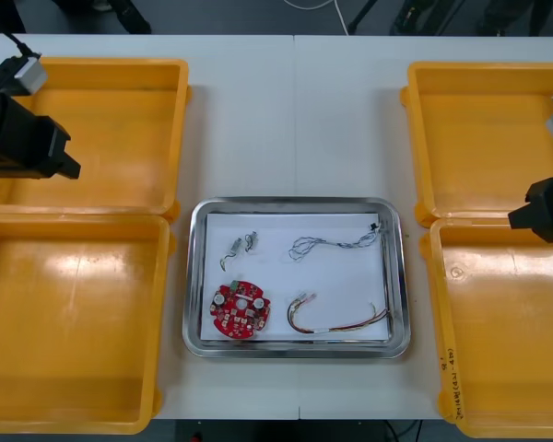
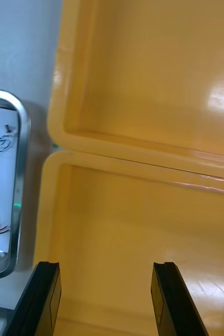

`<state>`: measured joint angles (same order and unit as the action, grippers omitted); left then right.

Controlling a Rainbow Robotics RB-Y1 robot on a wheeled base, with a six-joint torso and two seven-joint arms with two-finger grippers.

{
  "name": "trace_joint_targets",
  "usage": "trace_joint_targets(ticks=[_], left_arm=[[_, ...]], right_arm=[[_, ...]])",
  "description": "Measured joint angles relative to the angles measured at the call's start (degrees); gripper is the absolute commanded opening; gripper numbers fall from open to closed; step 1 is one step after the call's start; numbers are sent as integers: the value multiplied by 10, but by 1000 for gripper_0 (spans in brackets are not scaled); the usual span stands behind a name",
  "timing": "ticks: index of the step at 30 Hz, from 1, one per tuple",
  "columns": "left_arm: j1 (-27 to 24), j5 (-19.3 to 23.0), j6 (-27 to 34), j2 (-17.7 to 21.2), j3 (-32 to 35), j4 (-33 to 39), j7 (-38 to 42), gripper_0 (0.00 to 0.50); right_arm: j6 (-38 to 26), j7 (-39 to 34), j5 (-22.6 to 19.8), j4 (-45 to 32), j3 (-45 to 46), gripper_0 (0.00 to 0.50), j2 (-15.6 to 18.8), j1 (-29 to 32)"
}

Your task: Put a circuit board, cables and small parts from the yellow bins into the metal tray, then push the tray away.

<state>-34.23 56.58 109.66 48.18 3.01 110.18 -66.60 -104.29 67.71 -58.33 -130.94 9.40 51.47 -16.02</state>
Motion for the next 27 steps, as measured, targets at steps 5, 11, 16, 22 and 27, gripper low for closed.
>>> trace_joint_targets(ticks=[5, 11, 16, 22, 27], left_arm=[[52, 0, 0, 4, 20, 19, -1, 500], [109, 0, 0, 6, 50, 42, -1, 500], [141, 0, 0, 7, 78, 65, -1, 500], [179, -1, 0, 9, 109, 90, -1, 500], [208, -7, 0, 9, 123, 114, -1, 500]], right_arm=[[0, 0, -16, -18, -48, 500, 0, -39], [0, 0, -30, -20, -103, 500, -2, -89], [0, 0, -30, -20, -159, 500, -15, -134], [0, 1, -12, -20, -244, 500, -51, -192], [8, 20, 7, -20, -309, 500, -91, -230]])
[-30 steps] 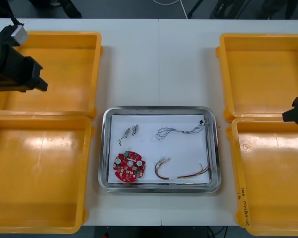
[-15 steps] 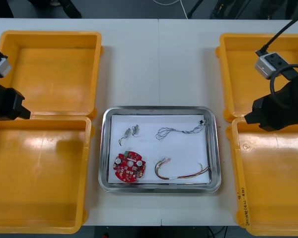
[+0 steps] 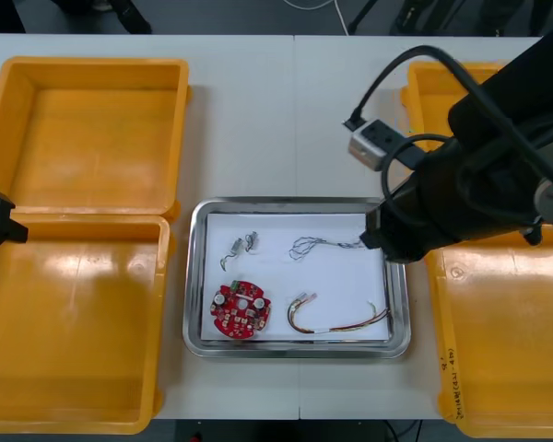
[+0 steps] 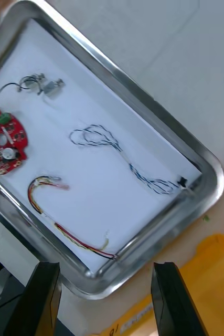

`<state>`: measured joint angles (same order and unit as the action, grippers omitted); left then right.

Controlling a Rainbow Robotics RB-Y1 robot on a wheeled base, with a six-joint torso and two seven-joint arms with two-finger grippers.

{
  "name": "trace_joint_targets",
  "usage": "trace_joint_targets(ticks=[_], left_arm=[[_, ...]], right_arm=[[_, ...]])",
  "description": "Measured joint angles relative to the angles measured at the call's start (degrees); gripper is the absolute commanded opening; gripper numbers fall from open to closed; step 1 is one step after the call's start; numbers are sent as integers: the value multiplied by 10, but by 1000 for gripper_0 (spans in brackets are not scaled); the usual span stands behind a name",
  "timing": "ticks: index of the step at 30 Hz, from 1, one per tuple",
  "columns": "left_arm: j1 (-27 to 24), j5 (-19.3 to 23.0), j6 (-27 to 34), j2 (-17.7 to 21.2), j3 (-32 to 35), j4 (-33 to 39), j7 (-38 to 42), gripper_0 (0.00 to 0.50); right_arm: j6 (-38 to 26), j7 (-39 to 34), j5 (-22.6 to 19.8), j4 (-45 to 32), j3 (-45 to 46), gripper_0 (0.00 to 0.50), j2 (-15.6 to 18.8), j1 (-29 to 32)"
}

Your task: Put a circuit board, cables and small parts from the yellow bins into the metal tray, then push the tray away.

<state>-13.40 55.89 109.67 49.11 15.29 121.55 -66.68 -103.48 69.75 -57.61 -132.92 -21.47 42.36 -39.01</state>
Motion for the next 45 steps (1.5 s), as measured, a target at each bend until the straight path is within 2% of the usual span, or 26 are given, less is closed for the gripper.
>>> trace_joint_targets(ticks=[8, 15, 21, 32, 34, 38, 45], left_arm=[[25, -3, 0, 0, 10, 23, 0, 500], [29, -3, 0, 1, 12, 26, 0, 500], [29, -3, 0, 1, 12, 26, 0, 500], [29, -3, 0, 1, 12, 27, 0, 500], [29, -3, 0, 1, 12, 27, 0, 500], [29, -3, 0, 1, 12, 27, 0, 500], [29, -3, 0, 1, 12, 27, 0, 500]], right_arm=[[12, 14, 42, 0, -95, 500, -44, -34], [60, 50, 82, 0, -194, 500, -47, -56], [96, 50, 109, 0, -270, 500, -47, -65], [130, 90, 102, 42, -345, 500, -48, -80], [130, 119, 98, 58, -346, 500, -51, -80], [130, 179, 92, 92, -346, 500, -63, -80], [130, 179, 93, 134, -369, 500, -89, -80]])
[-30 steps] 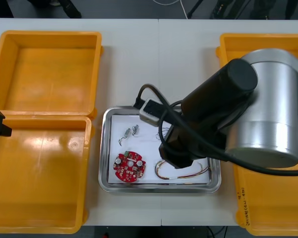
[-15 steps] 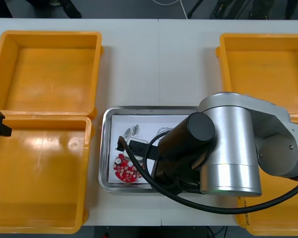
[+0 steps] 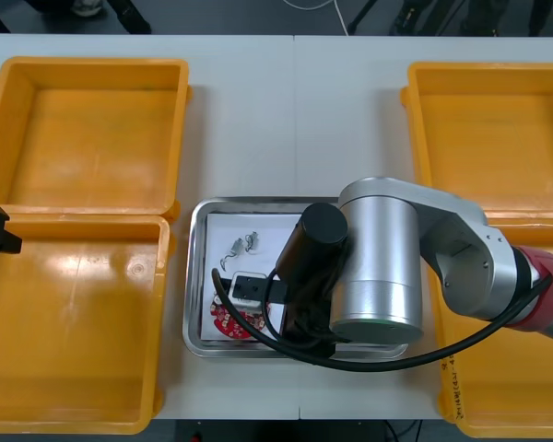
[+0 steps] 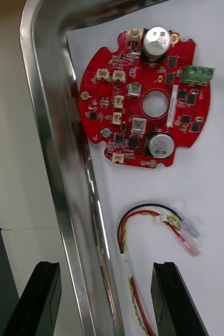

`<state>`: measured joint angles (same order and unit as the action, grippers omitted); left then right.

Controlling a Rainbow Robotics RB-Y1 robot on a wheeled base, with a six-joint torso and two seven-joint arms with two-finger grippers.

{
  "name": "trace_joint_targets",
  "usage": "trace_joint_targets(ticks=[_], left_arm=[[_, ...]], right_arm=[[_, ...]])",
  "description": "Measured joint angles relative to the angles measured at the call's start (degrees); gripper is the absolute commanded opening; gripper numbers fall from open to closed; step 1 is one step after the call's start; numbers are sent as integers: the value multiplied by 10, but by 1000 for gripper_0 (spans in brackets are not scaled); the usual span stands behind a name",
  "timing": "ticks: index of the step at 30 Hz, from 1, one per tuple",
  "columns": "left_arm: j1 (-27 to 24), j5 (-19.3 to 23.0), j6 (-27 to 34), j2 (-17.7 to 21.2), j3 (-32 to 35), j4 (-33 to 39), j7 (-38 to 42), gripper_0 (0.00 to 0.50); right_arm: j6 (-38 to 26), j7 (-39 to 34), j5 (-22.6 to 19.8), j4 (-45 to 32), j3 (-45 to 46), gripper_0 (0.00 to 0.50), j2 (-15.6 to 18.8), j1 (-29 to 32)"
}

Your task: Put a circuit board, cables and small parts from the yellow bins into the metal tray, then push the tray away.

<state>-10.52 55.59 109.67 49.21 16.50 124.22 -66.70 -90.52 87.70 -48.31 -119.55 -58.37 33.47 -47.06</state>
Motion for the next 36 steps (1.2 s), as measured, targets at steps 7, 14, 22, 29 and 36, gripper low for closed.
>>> trace_joint_targets(ticks=[7, 14, 22, 29, 36], left_arm=[[0, 0, 0, 0, 0, 0, 0, 500], [0, 0, 0, 0, 0, 0, 0, 500], [0, 0, 0, 0, 0, 0, 0, 500], [0, 0, 0, 0, 0, 0, 0, 500], [0, 0, 0, 0, 0, 0, 0, 500]], right_arm=[[3, 0, 23, 5, -48, 500, -12, 0], [6, 0, 38, 5, -80, 500, -18, 0], [6, 0, 54, 5, -99, 500, -23, -1], [7, 0, 60, 20, -110, 500, -30, -1], [8, 0, 68, 49, -111, 500, -46, -1]])
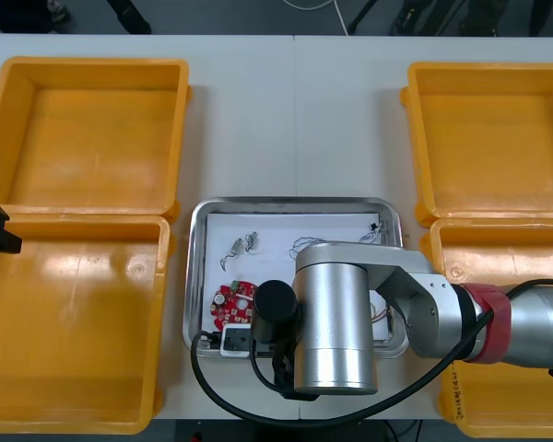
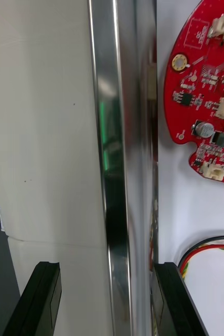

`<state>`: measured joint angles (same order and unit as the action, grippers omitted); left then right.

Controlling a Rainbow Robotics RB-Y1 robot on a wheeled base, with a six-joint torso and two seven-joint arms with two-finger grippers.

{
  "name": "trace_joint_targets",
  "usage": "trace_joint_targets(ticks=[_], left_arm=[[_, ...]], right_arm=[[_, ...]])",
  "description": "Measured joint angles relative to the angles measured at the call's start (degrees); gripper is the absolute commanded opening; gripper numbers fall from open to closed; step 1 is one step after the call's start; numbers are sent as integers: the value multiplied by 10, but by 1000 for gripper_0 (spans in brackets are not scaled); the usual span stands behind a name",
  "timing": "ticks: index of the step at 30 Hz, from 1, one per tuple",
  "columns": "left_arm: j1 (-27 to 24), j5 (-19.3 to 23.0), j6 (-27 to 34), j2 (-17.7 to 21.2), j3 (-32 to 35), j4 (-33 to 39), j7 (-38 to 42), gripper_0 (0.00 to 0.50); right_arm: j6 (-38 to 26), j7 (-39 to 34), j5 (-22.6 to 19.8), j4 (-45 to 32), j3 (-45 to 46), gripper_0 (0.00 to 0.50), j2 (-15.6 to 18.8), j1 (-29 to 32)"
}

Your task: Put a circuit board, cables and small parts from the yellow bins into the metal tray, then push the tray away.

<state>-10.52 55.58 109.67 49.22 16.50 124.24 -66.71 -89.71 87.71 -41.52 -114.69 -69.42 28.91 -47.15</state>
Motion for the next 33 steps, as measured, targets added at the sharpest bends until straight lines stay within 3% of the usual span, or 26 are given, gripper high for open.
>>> trace_joint_targets(ticks=[7, 22, 33], left_arm=[[0, 0, 0, 0, 0, 0, 0, 500], [0, 0, 0, 0, 0, 0, 0, 500], [0, 0, 0, 0, 0, 0, 0, 500]], right_arm=[[17, 0, 32, 0, -17, 500, -2, 0], [45, 1, 33, 1, -29, 500, -1, -1], [47, 5, 60, 1, -30, 500, 0, -1]])
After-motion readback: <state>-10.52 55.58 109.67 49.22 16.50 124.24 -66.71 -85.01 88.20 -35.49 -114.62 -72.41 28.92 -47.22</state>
